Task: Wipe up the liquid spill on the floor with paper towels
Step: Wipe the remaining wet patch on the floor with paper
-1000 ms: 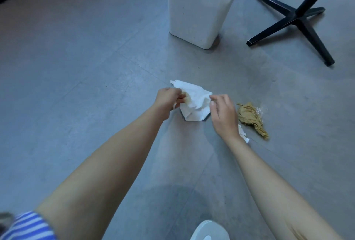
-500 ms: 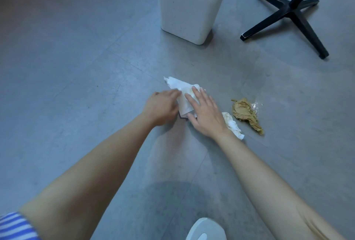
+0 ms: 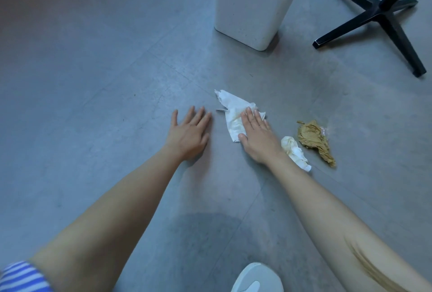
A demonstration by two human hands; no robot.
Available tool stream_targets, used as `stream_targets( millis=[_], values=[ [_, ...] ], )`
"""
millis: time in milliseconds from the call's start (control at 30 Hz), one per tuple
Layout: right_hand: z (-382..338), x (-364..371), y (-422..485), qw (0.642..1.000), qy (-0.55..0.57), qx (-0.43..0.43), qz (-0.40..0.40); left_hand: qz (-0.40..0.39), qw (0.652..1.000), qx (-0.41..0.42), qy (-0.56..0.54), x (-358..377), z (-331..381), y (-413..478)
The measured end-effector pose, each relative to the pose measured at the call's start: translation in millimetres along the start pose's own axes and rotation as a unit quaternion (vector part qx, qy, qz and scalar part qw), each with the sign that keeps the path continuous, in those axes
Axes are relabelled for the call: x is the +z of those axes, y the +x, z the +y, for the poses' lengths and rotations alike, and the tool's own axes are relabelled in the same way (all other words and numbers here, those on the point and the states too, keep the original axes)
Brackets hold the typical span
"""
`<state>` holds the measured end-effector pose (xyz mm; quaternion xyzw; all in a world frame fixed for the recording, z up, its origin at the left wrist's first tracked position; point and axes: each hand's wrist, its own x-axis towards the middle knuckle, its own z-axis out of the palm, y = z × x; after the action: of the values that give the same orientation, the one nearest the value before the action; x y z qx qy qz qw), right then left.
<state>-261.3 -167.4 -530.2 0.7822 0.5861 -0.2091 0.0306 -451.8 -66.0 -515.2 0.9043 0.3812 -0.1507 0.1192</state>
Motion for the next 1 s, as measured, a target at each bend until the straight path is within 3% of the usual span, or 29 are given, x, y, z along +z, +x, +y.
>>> stream_targets(
  millis=[100, 267, 500, 600, 767, 900, 1000],
  values=[
    [-6, 1, -8, 1.000, 0.011, -0.029, -0.005, -0.010, 0.998, -0.052, -0.032, 7, -28, -11],
    [-38, 10, -24, 0.991, -0.026, -0.123, -0.039, -0.018, 0.995, -0.053, -0.088, 17, -45, -26],
    [-69, 57, -75, 0.949, -0.066, -0.305, -0.035, -0.034, 0.991, -0.052, -0.121, 19, -51, -32],
    [-60, 58, -79, 0.963, -0.065, -0.263, -0.007, -0.047, 0.991, -0.050, -0.117, 15, -51, -31],
    [-7, 33, -74, 0.997, -0.054, -0.062, 0.013, -0.061, 0.988, -0.066, -0.122, 11, -42, -31],
    [3, 30, -82, 0.998, -0.061, -0.030, -0.003, -0.071, 0.990, -0.056, -0.108, 13, -39, -38],
    [-16, 37, -95, 0.996, -0.055, -0.070, -0.015, -0.080, 0.990, -0.048, -0.103, 10, -41, -40]
  ],
)
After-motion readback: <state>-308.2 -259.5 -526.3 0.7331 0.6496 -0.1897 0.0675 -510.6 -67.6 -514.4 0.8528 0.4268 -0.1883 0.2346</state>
